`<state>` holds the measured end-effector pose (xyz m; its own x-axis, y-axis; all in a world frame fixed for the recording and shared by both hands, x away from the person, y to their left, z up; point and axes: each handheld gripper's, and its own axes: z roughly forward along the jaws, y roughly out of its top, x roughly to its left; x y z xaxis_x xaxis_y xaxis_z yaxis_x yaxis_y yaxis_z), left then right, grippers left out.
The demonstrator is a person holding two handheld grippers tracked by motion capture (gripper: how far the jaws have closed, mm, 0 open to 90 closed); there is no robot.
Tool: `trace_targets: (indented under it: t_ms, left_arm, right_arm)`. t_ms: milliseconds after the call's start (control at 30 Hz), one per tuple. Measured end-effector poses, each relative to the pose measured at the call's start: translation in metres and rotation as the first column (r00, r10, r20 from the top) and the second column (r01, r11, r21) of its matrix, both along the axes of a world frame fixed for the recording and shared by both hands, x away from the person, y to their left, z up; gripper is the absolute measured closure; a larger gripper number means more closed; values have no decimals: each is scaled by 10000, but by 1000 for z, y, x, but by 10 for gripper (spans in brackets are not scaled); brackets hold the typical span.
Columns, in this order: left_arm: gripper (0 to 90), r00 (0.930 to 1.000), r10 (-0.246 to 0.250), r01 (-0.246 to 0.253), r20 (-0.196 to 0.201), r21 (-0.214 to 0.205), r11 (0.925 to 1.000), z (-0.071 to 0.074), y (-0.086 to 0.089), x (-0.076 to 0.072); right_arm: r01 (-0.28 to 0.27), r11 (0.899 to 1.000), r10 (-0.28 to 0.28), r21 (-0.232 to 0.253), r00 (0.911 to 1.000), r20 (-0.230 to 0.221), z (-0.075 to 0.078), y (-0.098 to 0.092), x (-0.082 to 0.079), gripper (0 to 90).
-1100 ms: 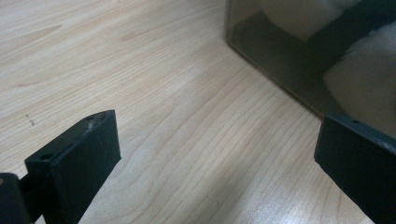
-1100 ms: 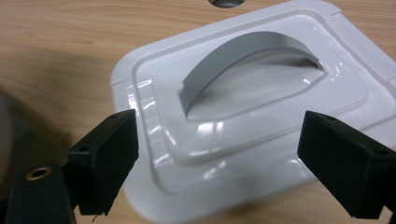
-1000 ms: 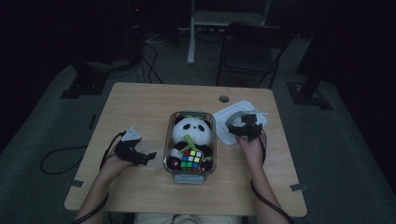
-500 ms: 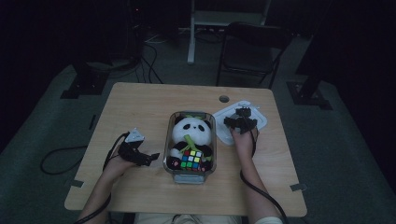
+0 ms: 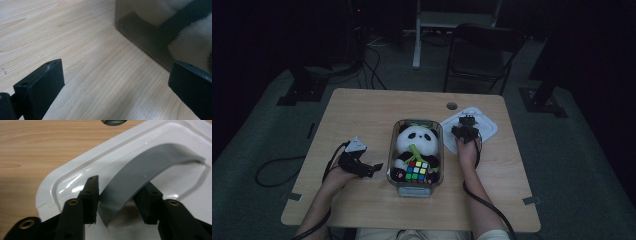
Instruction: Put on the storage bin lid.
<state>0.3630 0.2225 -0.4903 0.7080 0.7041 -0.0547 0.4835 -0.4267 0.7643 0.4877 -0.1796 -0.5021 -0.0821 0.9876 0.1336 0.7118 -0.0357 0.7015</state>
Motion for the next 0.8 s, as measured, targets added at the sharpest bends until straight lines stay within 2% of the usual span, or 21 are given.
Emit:
trace_targets:
  t_ms: [67,200,267,367,400,467,500,533,633,733,800]
  left_arm:
    - [11,10000,-9,9,-13,-49,10000,0,0,0]
    - [11,10000,11,-11,30,-79,10000,2,1,0]
    - [11,10000,21,-21,26,-135,9999,2,1,0]
    - [11,10000,57,-56,50,-168,9998,4,2,-1]
    - [11,10000,57,-56,50,-166,9998,4,2,-1]
    - [11,10000,45,-44,67,-162,9999,4,1,-1]
    - [11,10000,37,-36,60,-167,9999,4,1,-1]
    - [11,10000,17,-17,51,-161,9999,4,1,-2]
    - [11,10000,-15,16,33,-129,9999,4,0,-1]
    - [11,10000,-23,23,9,-129,9999,3,-2,-1]
    - [11,10000,-17,17,12,-141,9999,4,-3,-1]
  right_arm:
    - [-133,9999,132,28,9999,44,2,-2,-3,620]
    - [-654,9969,651,433,9978,99,7,-8,-11,672]
    - [-964,9934,957,614,9953,143,10,-13,-16,692]
    - [-1511,9824,1499,1101,9885,192,16,-23,-26,731]
    - [-1989,9720,1977,1255,9800,216,18,-28,-30,739]
    - [-2378,9633,2371,1249,9713,205,20,-35,-37,749]
    - [-2694,9518,2712,1467,9625,84,21,-39,-40,751]
    - [-2901,9451,2938,1505,9559,-23,21,-43,-43,751]
    - [-3592,9137,3732,1900,9268,-425,17,-58,-53,745]
    - [-3827,9031,4014,1947,9135,-661,11,-69,-60,721]
    - [-3667,9095,3879,1958,9180,-822,6,-77,-63,709]
